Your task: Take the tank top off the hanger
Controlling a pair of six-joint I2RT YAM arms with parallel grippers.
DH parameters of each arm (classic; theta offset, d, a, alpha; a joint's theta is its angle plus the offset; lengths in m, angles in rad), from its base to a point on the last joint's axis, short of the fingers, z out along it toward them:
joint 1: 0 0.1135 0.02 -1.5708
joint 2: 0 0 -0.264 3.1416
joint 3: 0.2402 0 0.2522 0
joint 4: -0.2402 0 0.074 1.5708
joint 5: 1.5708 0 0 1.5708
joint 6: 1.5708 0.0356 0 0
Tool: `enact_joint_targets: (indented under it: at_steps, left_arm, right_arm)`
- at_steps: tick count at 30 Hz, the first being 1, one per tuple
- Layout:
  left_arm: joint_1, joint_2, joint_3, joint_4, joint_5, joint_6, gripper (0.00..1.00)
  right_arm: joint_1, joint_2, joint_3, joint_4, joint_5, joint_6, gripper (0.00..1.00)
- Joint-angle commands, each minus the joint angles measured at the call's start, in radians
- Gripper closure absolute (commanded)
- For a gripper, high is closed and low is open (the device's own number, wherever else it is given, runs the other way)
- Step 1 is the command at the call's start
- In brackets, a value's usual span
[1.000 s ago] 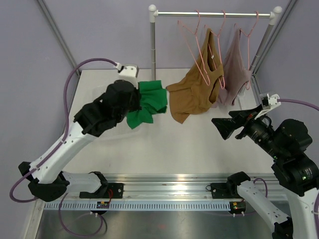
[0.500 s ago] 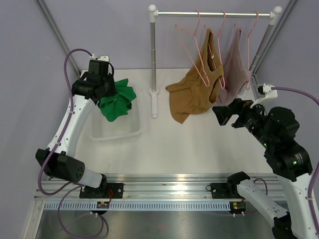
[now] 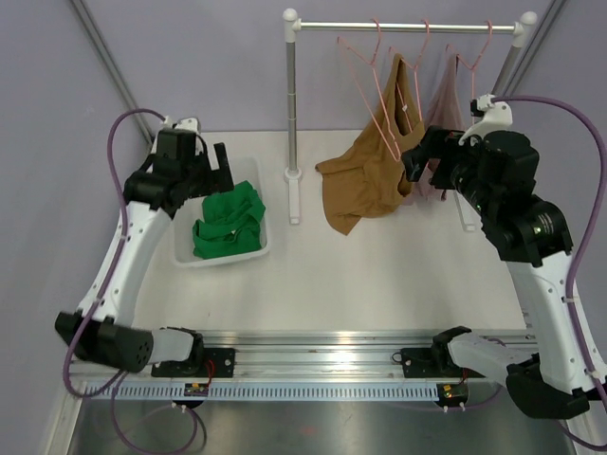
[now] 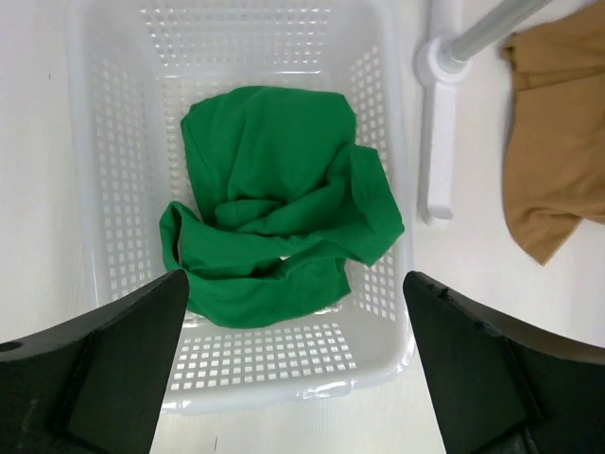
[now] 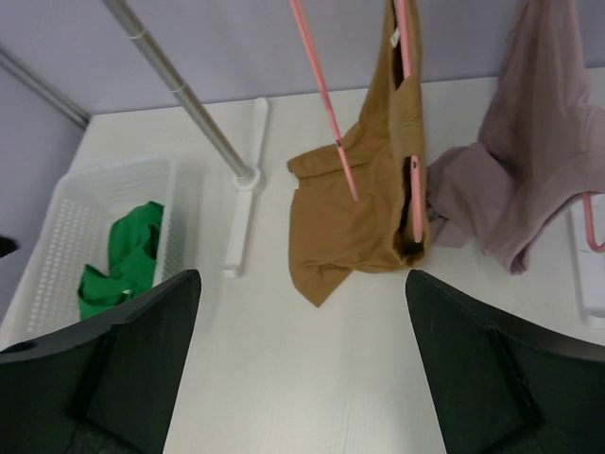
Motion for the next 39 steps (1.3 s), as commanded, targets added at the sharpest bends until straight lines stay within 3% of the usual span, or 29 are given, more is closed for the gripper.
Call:
enact_joint_targets:
  at_steps: [1,8,14,20,21,24,25,28,39]
  left_arm:
    - [-0.067,-0.225,-0.115,0.047,0.030,0.019,0.01]
    - [-0.147,-0.526,-0.411,0.125,0.099,0.053,0.01]
    - [-0.147,-0.644,-0.612,0.190,0.098,0.053,0.01]
    - [-0.161,-0.665,-0.626,0.198,0.151,0.050,0.01]
    - [-0.167,-0.661,-0.626,0.196,0.147,0.048,0.01]
    - [-0.184,-0.648,-0.625,0.191,0.141,0.047,0.01]
    - [-0.189,-0.643,-0.626,0.191,0.142,0.047,0.01]
    - [-0.193,-0.645,-0.626,0.191,0.141,0.047,0.01]
    - [-0.195,-0.648,-0.626,0.193,0.147,0.048,0.01]
  right_arm:
    - [0.002,0.097,0.089,-0.060,0.132,-0.069,0.04]
    - [-0.033,0.313,0.287,-0.074,0.198,-0.161,0.16]
    - [-0.137,0.514,0.470,-0.101,0.088,-0.186,0.28]
    - [-0.162,0.677,0.637,-0.115,0.025,-0.232,0.30]
    - [-0.165,0.700,0.666,-0.124,0.019,-0.240,0.37]
    - [-0.165,0.780,0.774,-0.153,0.020,-0.256,0.46]
    - [-0.165,0.810,0.816,-0.164,0.017,-0.260,0.58]
    - [-0.165,0.847,0.866,-0.186,0.008,-0.260,0.69]
    - [-0.165,0.821,0.789,-0.157,-0.004,-0.250,0.73]
